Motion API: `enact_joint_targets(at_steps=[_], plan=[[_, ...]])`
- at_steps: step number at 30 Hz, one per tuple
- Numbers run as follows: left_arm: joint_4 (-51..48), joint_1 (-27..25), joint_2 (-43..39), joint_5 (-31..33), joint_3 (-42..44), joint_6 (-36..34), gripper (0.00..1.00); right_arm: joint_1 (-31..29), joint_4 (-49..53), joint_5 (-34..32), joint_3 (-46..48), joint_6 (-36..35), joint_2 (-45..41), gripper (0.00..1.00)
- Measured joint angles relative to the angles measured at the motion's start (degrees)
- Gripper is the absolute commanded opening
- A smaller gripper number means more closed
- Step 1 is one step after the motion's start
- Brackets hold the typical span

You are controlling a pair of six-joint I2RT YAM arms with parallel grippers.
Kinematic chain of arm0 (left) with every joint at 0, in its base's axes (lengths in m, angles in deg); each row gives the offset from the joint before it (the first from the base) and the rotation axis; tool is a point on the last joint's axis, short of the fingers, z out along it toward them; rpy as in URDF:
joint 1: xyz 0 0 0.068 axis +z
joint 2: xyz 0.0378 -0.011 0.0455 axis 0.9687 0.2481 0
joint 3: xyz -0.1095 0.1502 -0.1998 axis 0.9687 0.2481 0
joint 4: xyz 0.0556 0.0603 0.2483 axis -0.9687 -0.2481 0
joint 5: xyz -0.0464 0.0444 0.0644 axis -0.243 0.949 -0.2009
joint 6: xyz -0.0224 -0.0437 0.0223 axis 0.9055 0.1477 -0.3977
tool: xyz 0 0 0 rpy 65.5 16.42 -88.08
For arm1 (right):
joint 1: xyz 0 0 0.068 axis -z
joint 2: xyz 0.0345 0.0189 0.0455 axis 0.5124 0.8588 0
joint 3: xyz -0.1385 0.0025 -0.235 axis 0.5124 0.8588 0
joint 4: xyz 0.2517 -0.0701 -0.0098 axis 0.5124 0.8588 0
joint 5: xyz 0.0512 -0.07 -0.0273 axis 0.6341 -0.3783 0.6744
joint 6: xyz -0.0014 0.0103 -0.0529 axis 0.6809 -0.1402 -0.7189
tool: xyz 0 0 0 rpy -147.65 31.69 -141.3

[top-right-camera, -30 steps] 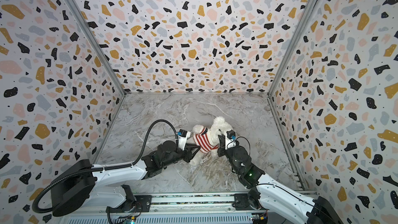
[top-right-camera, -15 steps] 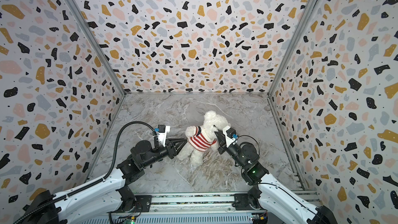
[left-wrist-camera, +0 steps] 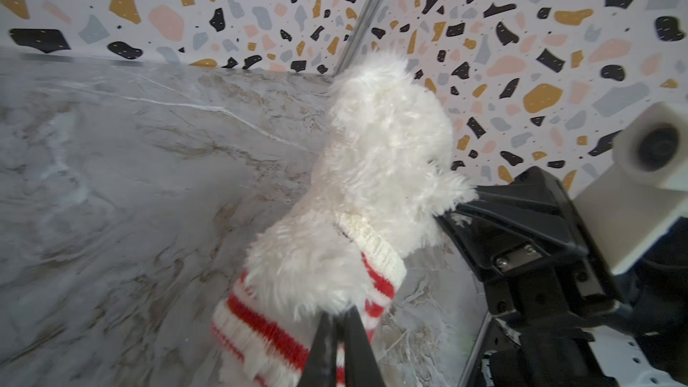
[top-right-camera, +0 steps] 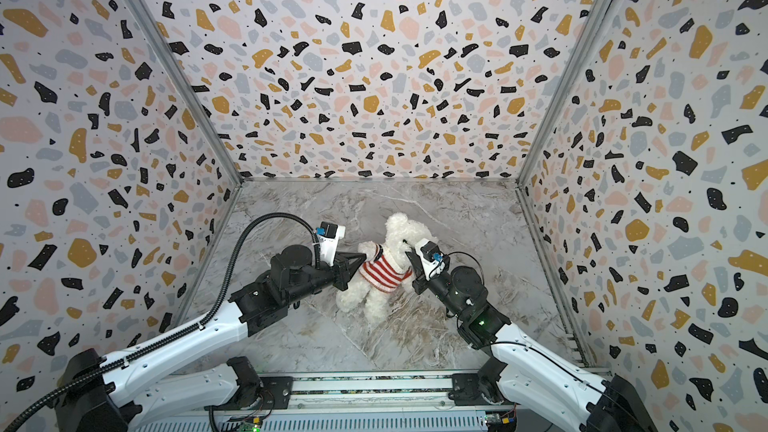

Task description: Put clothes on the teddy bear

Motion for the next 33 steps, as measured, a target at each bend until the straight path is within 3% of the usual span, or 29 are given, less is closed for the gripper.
enact_joint_targets(at_steps=[6, 10, 19, 33], plan=[[-6.03, -0.33, -2.8, 6.84, -0.39, -3.17, 0.15, -0.24, 1.05, -3.02, 0.0, -0.2, 0.0, 0.0], [-5.55, -1.18, -4.07, 5.27, -1.44, -3.98, 0.13, -0.24, 1.22, -4.61, 0.0, -0.17, 0.28, 0.0], [-2.21, -5.2, 5.42, 0.63, -6.23, -3.52, 0.07, -0.63, 1.68, -5.84, -0.31, -0.15, 1.33, 0.0], [-6.36, -4.28, 12.02, 9.97, -9.18, -3.28, 0.04, -1.44, 1.77, -6.03, -0.31, -0.17, 0.83, 0.0]])
